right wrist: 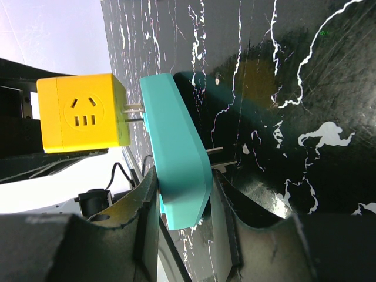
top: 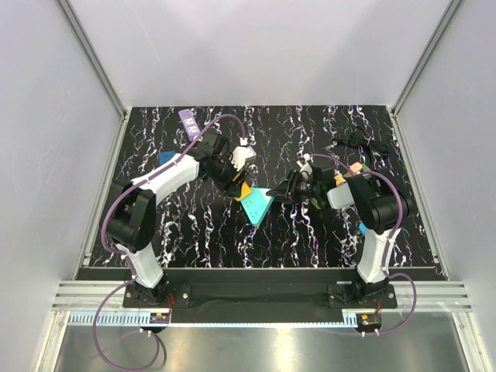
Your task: Insert the plug
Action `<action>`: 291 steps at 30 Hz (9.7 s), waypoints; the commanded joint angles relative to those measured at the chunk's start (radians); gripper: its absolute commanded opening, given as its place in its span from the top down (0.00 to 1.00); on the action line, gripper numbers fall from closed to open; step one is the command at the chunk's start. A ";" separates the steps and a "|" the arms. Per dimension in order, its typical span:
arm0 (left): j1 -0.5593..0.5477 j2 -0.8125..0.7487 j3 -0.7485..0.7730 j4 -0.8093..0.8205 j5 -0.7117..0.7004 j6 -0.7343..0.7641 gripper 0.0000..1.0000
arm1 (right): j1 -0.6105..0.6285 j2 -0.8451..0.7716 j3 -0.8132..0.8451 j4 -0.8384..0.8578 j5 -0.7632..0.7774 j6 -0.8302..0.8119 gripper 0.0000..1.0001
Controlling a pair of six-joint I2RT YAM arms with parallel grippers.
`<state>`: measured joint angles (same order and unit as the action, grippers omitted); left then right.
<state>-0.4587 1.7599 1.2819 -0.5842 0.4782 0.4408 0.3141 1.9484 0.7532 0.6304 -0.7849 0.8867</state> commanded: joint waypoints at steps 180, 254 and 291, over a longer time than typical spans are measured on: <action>0.483 0.234 0.358 -0.088 -0.475 -0.438 0.19 | 0.063 0.034 0.023 0.235 0.269 0.222 0.52; 0.134 -0.731 -0.153 0.015 0.132 -0.755 1.00 | 0.588 -0.700 0.086 -0.251 0.595 -0.971 0.00; 0.080 -0.979 -0.569 0.780 -0.061 -1.447 1.00 | 0.734 -0.411 0.222 0.290 1.170 -0.635 0.29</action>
<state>-0.3565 0.8055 0.7376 0.0395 0.3840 -0.9207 1.0504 1.5215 0.9440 0.7330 0.3092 0.2806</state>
